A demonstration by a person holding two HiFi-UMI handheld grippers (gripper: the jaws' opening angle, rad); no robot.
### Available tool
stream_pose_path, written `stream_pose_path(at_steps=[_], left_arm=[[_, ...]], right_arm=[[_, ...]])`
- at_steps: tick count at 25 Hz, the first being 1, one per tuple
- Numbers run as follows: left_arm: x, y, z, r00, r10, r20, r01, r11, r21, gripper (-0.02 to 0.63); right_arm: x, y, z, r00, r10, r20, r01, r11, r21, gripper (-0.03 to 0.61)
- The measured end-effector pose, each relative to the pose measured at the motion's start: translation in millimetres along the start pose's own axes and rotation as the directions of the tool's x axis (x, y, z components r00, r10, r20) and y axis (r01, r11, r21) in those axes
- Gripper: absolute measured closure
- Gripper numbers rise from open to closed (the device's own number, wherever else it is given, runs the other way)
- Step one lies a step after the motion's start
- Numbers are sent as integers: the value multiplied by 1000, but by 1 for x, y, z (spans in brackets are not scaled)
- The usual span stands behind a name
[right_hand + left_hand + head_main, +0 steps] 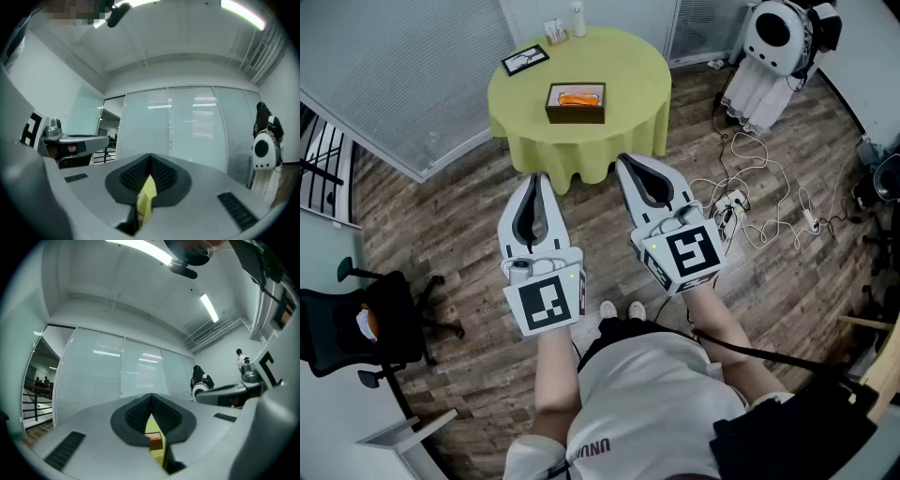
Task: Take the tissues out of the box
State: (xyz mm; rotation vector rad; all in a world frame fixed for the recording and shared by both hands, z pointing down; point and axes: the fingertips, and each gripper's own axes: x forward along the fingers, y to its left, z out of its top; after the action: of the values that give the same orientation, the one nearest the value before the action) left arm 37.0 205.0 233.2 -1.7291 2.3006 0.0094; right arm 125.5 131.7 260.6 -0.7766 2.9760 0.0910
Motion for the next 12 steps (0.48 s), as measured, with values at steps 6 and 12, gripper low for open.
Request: stream_pose_path(at_steps=[6,12], left_arm=[[-1,4,-4,1000,0,-6,0,1000,-8,601],[0,6,-6,1000,-3,-5,3,1000,-10,601]], right_arm=[[4,2,-1,1000,-1,-3,1,1000,-2,560],[5,2,-5,1000,-11,-11,11,1000,0,560]])
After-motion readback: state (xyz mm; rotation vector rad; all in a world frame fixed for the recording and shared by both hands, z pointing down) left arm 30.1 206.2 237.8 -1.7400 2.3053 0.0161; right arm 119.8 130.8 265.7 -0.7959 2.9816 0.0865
